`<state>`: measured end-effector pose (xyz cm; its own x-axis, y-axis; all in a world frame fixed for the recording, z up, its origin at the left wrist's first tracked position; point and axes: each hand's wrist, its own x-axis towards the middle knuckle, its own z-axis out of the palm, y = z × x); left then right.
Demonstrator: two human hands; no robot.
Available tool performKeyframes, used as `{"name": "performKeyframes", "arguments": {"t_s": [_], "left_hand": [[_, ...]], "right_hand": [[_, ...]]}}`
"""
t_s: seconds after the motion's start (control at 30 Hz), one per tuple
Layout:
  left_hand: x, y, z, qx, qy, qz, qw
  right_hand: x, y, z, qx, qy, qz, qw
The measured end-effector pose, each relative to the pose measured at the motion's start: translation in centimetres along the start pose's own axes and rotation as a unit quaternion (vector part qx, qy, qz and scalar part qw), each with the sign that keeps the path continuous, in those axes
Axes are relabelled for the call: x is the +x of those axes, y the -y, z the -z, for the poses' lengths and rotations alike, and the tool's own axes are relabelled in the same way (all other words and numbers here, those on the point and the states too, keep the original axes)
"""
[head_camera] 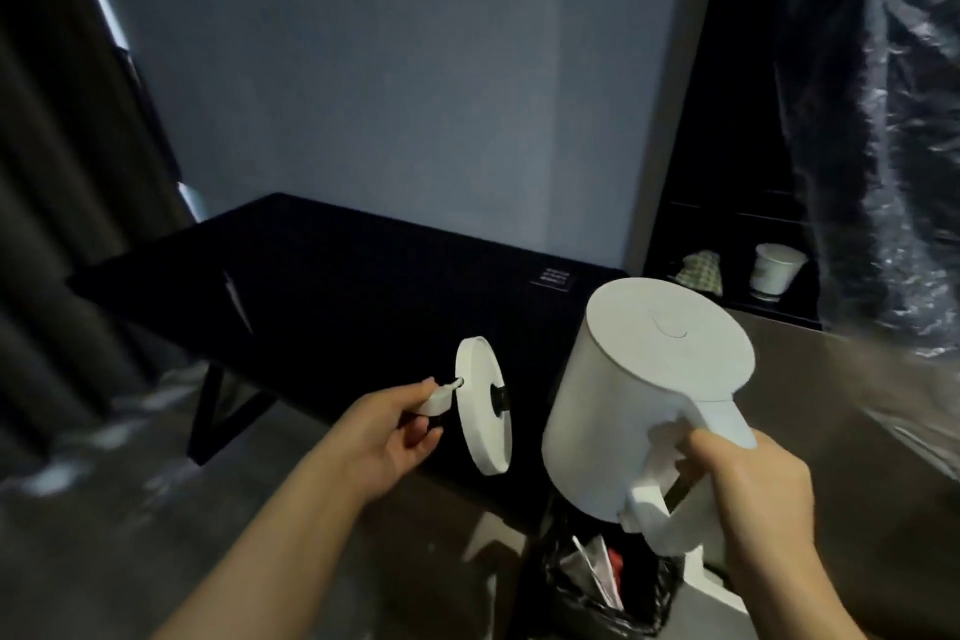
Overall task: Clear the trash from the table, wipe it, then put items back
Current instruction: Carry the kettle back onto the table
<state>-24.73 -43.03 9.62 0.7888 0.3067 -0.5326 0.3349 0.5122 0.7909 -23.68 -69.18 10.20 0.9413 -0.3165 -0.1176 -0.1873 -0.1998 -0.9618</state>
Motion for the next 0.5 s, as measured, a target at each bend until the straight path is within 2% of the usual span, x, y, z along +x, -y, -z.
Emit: {"name": "performKeyframes", "arguments": {"t_s": [0.3, 0.5], "left_hand": [[6.7, -7.1, 3.9, 0.002, -0.022, -0.018, 1.000], [15.3, -12.8, 3.8, -0.003, 0.003, -0.005, 1.000]], "right_hand": [[4.1, 3.8, -10.9, 0.011, 0.023, 0.024, 0.999], [10.3, 5.4, -18.9, 0.013, 0.018, 0.017, 1.000]]}}
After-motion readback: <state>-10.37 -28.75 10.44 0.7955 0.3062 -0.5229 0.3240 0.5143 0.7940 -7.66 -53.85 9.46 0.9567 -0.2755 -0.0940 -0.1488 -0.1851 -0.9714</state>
